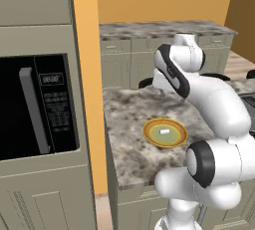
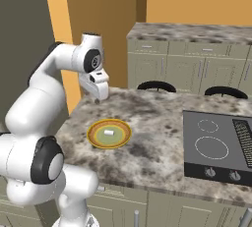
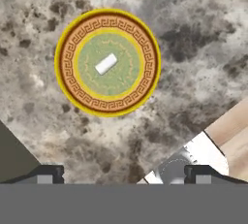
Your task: Pick up the marshmallow and place it in the cup of hot chocolate on the dining counter.
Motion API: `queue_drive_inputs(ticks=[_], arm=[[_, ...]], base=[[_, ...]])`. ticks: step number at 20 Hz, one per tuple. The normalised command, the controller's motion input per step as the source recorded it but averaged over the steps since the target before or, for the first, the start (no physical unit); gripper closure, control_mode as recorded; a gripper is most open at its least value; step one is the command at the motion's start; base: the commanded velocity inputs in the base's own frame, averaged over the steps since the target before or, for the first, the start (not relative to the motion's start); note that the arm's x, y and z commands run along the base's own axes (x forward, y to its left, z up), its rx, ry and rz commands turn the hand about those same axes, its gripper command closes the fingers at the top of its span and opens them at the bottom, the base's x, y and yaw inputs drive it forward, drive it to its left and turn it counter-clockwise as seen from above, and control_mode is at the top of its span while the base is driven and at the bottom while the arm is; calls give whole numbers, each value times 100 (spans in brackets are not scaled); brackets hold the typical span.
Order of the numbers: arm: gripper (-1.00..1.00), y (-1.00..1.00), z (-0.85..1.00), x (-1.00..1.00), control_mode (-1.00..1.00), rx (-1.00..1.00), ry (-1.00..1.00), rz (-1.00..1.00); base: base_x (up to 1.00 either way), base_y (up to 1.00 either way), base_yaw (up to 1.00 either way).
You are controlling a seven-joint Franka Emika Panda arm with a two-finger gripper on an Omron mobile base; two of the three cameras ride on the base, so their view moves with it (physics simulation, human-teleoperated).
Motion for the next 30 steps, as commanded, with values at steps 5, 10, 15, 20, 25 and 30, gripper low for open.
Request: queue_drive_inputs(ticks=[5, 10, 15, 20, 25, 30], arm=[[-100, -1, -51, 5, -100, -1, 0, -48], [-100, 0, -39, 10, -100, -9, 0, -39], [-100, 0, -31, 18, -100, -9, 0, -37], [-100, 0, -16, 30, -100, -7, 6, -16], [-100, -1, -17, 19, -100, -1, 2, -5], [-100, -11, -19, 17, -100, 2, 0, 0]], base=[[0, 0, 0], [0, 0, 0], [0, 0, 0], [0, 0, 0], [0, 0, 0], [0, 0, 0]])
